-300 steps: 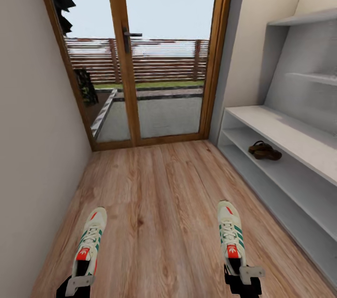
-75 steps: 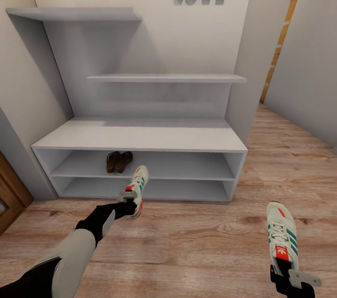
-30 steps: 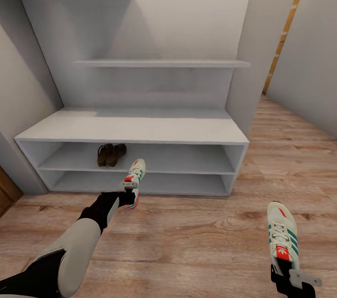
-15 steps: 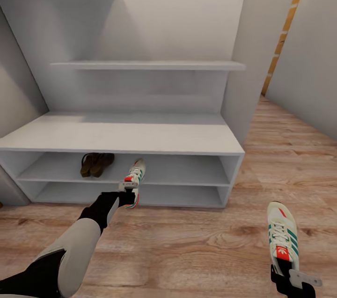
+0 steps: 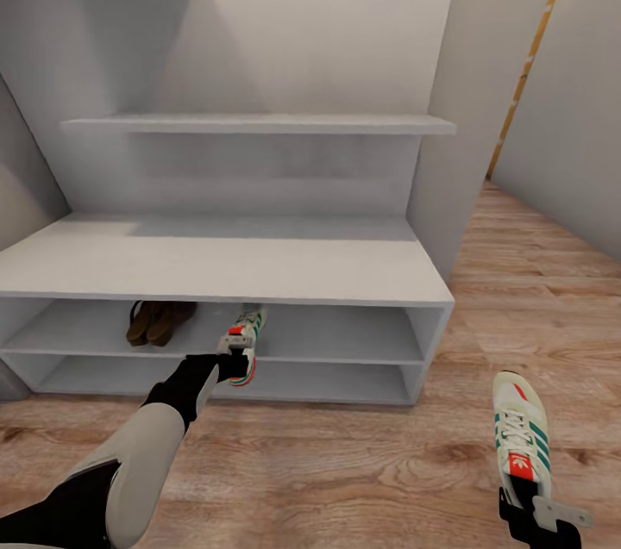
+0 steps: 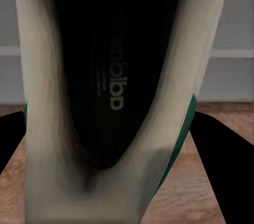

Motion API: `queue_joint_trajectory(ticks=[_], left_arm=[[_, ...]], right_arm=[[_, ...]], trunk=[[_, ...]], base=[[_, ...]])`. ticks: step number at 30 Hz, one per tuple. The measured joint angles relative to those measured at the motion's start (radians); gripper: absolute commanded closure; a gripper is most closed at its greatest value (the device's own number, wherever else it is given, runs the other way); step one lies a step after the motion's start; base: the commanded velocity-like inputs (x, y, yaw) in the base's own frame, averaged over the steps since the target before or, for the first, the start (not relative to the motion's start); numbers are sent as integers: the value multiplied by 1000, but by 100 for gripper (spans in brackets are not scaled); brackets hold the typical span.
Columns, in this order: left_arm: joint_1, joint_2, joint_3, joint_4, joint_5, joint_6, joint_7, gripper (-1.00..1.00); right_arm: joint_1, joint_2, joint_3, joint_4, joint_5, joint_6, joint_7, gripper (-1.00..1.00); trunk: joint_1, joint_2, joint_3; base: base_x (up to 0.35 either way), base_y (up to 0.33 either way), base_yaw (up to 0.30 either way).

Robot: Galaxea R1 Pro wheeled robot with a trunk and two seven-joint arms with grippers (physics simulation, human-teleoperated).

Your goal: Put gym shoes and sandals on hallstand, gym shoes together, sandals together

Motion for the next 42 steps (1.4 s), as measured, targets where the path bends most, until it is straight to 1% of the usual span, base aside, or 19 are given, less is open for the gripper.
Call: queue_joint_trajectory(ticks=[5,16,24,30,38,42], left_arm=[[0,0,-1,0,0,-1,-2,100],[0,-1,-1,0,0,-1,-3,100],[0,1,-3,0,0,-3,-1,100],[0,3,-5,-1,-1,-3,0,100],[0,4,-5,0,-2,-2,1,100],[-1,4,-6,-4,3,-1,1,100]], right_arm=[[0,0,0,0,0,0,0,100],[0,0,0,0,0,0,0,100],[0,0,0,0,0,0,0,100],[0,0,0,0,0,0,0,100],[0,0,0,0,0,0,0,100],[0,0,0,0,0,0,0,100]], trunk=[[0,0,0],[0,0,0],[0,0,0],[0,0,0],[31,-56,-25],[32,-57,-40]], base=[[99,-47,0],[209,-133,0],[104,-17,0],[8,0,0],[0,0,0],[0,0,0]])
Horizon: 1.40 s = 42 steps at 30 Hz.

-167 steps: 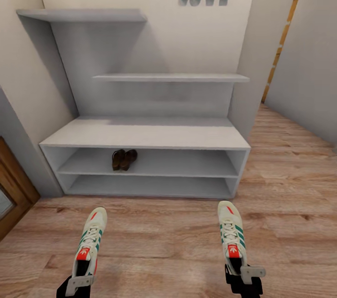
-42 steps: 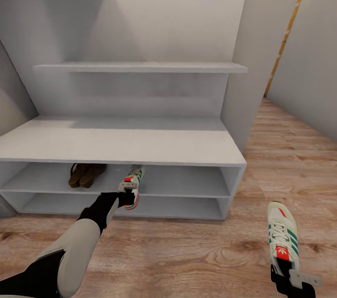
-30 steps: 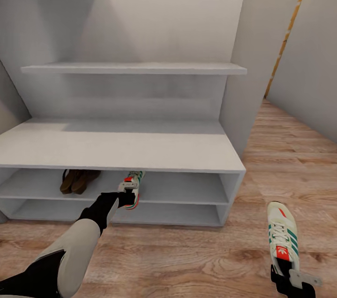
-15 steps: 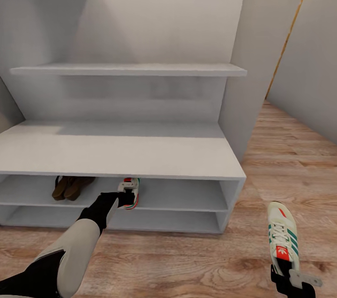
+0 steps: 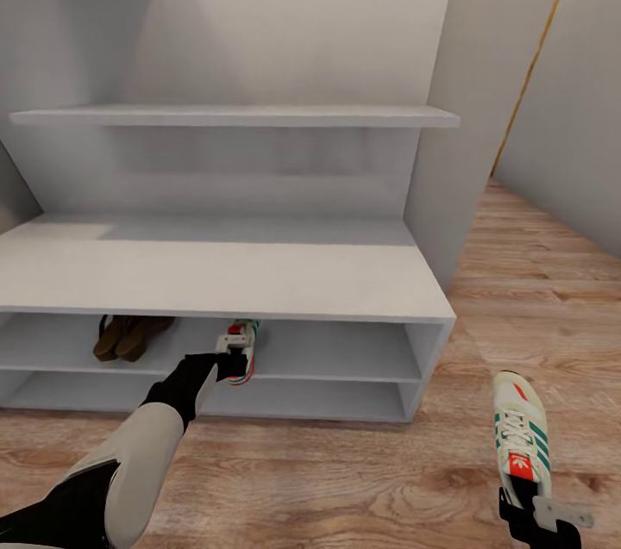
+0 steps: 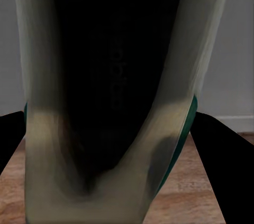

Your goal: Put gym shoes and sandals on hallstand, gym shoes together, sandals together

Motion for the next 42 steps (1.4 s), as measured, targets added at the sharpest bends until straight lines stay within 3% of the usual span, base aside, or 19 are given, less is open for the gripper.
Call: queue_joint_trajectory(ticks=[42], left_arm=[[0,0,-2,-3,-4,-2,0,100]], right_arm=[[0,0,0,0,0,0,0,100]], trunk=[[0,0,0]], base=[[56,0,0]])
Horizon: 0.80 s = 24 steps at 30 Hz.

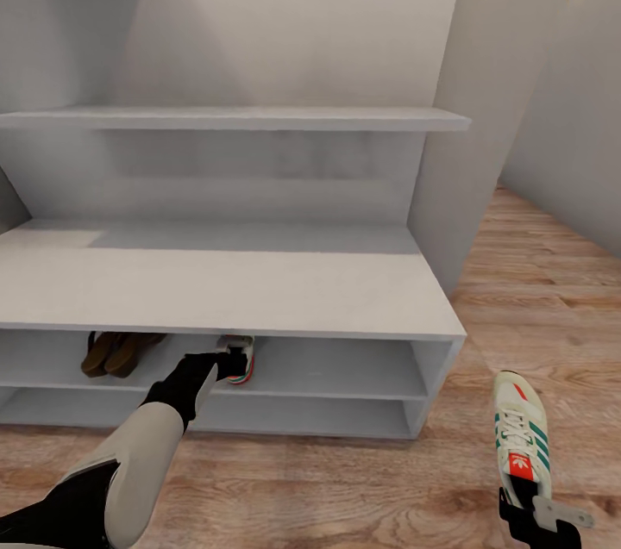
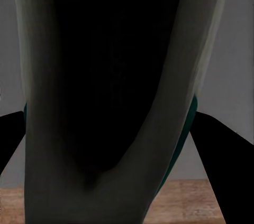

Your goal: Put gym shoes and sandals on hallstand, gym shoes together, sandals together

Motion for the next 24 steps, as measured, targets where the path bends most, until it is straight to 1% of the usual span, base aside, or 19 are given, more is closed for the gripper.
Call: queue_joint_trajectory(ticks=[9,24], left_arm=[[0,0,0,1,1,0,0,100],[0,0,0,0,-2,-1,-1,100]], right_arm=[[0,0,0,0,0,0,0,100],[0,0,0,0,0,0,0,100]], trunk=[[0,0,0],[0,0,0]], base=[[92,0,0],[8,0,0]])
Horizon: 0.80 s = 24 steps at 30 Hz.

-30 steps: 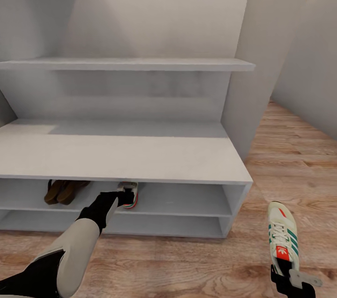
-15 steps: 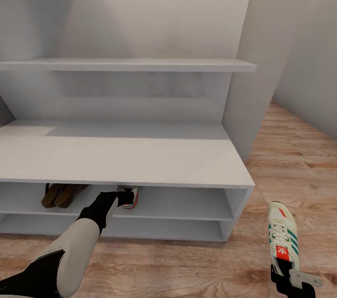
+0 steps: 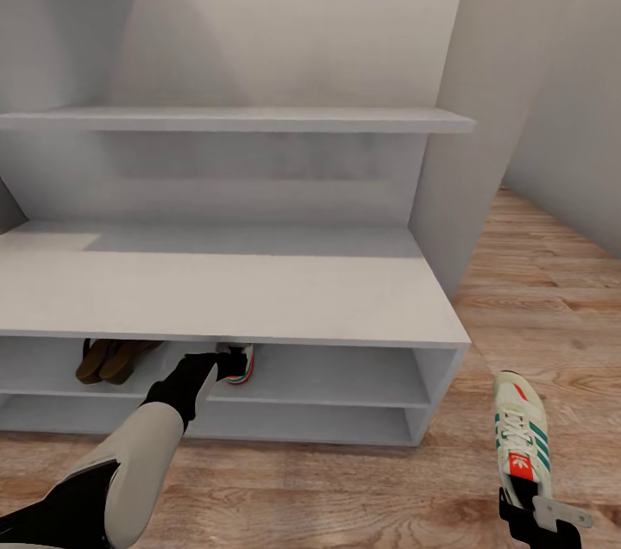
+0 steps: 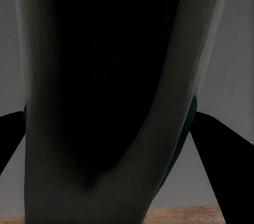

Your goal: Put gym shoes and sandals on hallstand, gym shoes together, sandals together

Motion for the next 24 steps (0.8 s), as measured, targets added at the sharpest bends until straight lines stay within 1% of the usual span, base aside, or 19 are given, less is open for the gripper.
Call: queue_joint_trajectory(ticks=[8,9,18,24], left_arm=[[0,0,-1,0,3,0,0,100],[0,1,-1,-1,4,1,0,-100],[1,2,-2,8,1,0,0,-100],[1,2,-1,7,1,-2,0,-100]], right_arm=[[0,0,0,0,0,0,0,100],[0,0,0,0,0,0,0,100],[0,0,0,1,0,0,0,100],[0,0,0,1,0,0,0,100]], trunk=[[0,0,0],[0,0,0],[0,0,0],[1,0,0]], base=[[0,0,0],[0,0,0],[0,0,0],[-234,0,0]])
